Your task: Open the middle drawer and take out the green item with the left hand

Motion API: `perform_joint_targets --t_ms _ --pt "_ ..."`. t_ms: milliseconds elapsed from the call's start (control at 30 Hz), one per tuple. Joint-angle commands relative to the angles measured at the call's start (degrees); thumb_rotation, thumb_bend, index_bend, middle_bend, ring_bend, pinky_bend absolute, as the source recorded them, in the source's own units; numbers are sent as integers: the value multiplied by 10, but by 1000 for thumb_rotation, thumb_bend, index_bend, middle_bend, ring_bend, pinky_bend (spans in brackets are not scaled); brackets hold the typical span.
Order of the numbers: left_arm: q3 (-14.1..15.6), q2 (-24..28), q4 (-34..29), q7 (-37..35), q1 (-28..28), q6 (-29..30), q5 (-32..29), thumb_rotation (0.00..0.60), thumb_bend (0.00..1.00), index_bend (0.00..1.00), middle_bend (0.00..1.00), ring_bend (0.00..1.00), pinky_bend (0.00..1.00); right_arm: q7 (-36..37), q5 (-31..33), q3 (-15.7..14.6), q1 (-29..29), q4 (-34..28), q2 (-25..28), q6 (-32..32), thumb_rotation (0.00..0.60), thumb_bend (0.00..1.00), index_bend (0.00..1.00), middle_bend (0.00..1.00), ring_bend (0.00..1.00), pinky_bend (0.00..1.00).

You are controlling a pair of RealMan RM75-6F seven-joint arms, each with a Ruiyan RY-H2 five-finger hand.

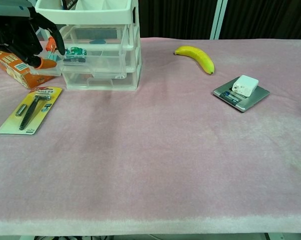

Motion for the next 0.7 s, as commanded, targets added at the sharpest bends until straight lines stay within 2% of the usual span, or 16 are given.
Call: perform_joint_targets --t_ms 33,200,400,533,700 --pt "0 2 -2 -3 1 2 4 600 342 421 1000 1000 977 0 0 0 0 0 0 0 600 118 0 0 0 123" --pt "-7 6 -4 -8 2 10 11 600 326 357 1000 1000 977 0 0 0 0 -1 0 0 600 118 0 0 0 123" --pt "-28 15 -11 6 -7 37 17 600 218 346 1000 1000 1000 1 0 0 0 -1 0 -1 600 118 0 0 0 124" --pt "-39 19 -11 66 -29 64 -8 600 127 346 1000 1000 1000 3 0 0 0 -1 1 -2 600 118 0 0 0 123" --pt "-50 19 0 156 -68 86 -80 600 96 348 1000 1000 1000 7 2 0 0 -2 1 -4 600 118 0 0 0 123"
